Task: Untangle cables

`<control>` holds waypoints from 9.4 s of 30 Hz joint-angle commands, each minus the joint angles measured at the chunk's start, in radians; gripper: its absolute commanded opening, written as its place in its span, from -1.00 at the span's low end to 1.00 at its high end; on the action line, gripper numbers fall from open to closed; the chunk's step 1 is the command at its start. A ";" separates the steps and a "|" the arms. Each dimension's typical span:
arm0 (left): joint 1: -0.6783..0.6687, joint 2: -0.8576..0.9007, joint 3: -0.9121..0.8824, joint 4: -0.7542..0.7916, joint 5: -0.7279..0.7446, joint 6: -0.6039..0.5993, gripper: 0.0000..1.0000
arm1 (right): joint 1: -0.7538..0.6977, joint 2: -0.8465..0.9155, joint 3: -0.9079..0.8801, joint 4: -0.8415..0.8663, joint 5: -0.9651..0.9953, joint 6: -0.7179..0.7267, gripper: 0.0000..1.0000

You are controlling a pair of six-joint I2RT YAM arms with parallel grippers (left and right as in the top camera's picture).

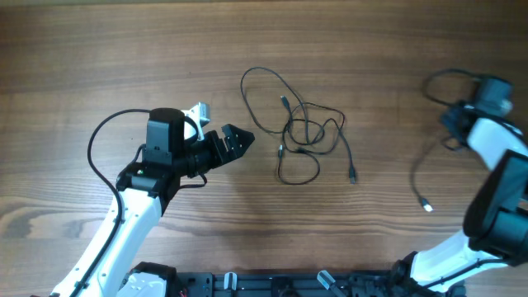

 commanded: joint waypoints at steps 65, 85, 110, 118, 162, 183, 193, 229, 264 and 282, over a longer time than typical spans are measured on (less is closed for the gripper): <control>0.000 0.003 0.006 0.002 -0.011 0.020 1.00 | 0.056 -1.086 0.154 -1.080 -0.893 -0.226 0.99; 0.000 0.003 0.006 0.002 -0.011 0.020 1.00 | 0.056 -1.086 0.073 -0.805 -0.882 -0.142 0.99; 0.000 0.003 0.006 0.002 -0.011 0.020 1.00 | 0.171 -0.882 -0.113 -0.554 -0.817 -0.246 0.99; 0.000 0.003 0.006 0.002 -0.011 0.020 1.00 | 0.444 -0.668 -0.128 -0.390 -0.713 -0.115 1.00; 0.436 -0.473 0.006 -0.404 -0.092 0.106 1.00 | 0.766 -0.150 -0.109 0.122 -0.595 -0.013 -0.76; 0.436 -0.486 0.006 -0.440 -0.092 0.106 1.00 | 1.066 -0.147 0.103 0.100 -0.043 -0.617 -0.77; 0.436 -0.486 0.006 -0.440 -0.092 0.106 1.00 | 1.104 0.038 0.103 0.108 -0.086 -0.706 0.30; 0.436 -0.486 0.006 -0.440 -0.092 0.106 1.00 | 1.105 -0.026 0.245 0.220 -0.153 -0.666 -0.91; 0.436 -0.486 0.006 -0.440 -0.092 0.106 1.00 | 1.102 -0.521 0.227 -0.311 -0.382 -0.065 -0.91; 0.435 -0.486 0.006 -0.383 -0.073 0.098 1.00 | 1.052 -0.633 0.227 -0.442 0.478 -0.066 -0.91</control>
